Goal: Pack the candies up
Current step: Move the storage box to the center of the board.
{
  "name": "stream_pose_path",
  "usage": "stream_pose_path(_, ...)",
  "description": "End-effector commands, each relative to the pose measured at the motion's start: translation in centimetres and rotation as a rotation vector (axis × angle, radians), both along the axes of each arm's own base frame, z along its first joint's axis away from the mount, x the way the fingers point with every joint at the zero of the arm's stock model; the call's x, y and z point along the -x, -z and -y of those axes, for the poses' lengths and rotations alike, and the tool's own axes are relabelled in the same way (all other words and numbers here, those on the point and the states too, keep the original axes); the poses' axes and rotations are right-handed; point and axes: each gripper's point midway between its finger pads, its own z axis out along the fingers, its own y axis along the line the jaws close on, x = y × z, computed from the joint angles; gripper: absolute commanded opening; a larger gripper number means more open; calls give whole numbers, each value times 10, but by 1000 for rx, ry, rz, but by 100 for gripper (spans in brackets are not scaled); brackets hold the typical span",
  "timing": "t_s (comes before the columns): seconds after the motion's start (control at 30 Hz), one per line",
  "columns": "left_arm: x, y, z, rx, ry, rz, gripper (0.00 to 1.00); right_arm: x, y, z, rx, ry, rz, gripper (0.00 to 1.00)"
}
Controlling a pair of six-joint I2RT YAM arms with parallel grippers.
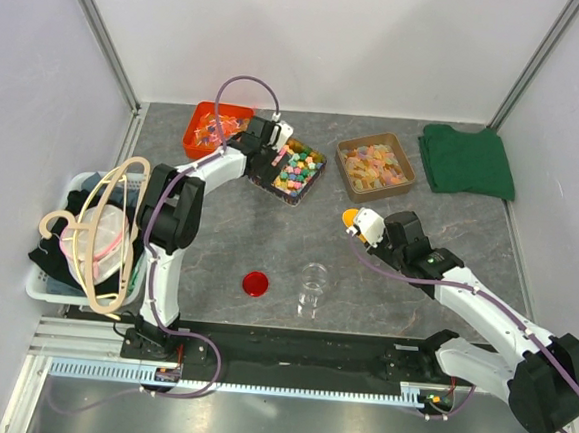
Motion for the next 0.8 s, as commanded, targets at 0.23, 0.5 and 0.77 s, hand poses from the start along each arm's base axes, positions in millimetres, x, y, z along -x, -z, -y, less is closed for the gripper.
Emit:
stream_pose_path(0.23,74,13,-29,-37,-16,-97,96,-4,-8,-3,-39,10,40,17)
stream_pose_path(0.5,136,16,-38,-1,45,-186,96,-3,-10,-4,-48,5,42,18)
stream_pose_path(0.77,173,2,-54,-21,72,-194,95,-3,-13,-5,-59,1,51,18)
